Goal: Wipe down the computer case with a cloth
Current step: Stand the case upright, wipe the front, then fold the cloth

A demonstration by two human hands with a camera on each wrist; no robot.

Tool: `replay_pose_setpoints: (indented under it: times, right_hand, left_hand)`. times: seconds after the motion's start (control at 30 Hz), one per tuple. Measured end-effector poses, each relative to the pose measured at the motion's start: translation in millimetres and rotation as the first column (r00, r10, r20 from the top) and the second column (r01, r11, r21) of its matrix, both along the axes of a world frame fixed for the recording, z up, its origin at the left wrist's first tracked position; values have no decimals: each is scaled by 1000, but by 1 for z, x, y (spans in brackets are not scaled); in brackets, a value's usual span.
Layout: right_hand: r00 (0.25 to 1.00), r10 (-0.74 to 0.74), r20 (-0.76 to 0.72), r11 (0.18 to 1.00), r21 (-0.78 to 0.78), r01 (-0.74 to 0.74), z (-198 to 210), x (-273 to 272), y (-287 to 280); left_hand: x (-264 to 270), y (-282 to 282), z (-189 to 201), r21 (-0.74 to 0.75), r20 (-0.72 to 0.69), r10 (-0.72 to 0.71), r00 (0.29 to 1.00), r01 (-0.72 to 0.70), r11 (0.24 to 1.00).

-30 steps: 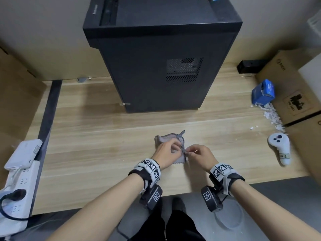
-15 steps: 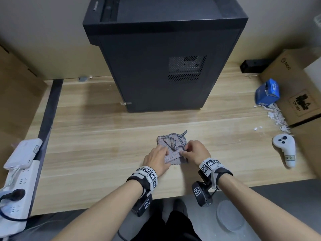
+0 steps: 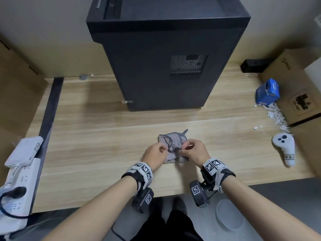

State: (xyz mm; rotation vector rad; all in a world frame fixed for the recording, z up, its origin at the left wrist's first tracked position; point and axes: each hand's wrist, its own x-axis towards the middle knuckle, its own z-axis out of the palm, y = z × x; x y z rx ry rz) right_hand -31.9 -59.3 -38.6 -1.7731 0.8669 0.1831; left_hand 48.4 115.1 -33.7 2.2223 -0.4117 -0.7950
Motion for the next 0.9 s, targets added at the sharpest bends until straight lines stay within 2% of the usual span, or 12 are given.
replay_pose_setpoints:
  times: [0.1,0.2,0.37,0.43,0.53,0.63,0.7,0.8,0.9]
  right_hand:
    - [997,-78,27,995,65,76,-7,-2,1]
    - [992,-125,17,989,82,123,-10,-2,-5]
    - [997,-61,-53,984,162,69,-8,6,-1]
    - [999,-45,10,990,137,43,-3,8,7]
    - [975,157,159,988,-22,-155,4,8,19]
    - [894,397,207,916,-26,-401,6,6,31]
    - [866,451,216,883,32,-468,5,5,37]
    - [897,366,247,922,33,-385,5,5,36]
    - [942,320,105,946,-99,-310,-7,6,23]
  left_hand:
    - [8,-15,2,-73,-113,79,990,-87,994]
    - [11,-28,3,-98,-205,99,974,-121,988]
    - [17,-33,2,-26,-286,233,930,-250,968]
    - [20,-31,0,-17,-412,271,870,-305,952]
    - [24,-27,6,-77,-540,254,803,-348,934]
    - [26,-23,7,-58,-556,294,778,-389,919]
    - [29,-15,3,-35,-497,325,805,-393,919]
    - [38,8,3,-17,-392,331,858,-367,930]
    - [53,38,10,-36,-447,385,808,-445,895]
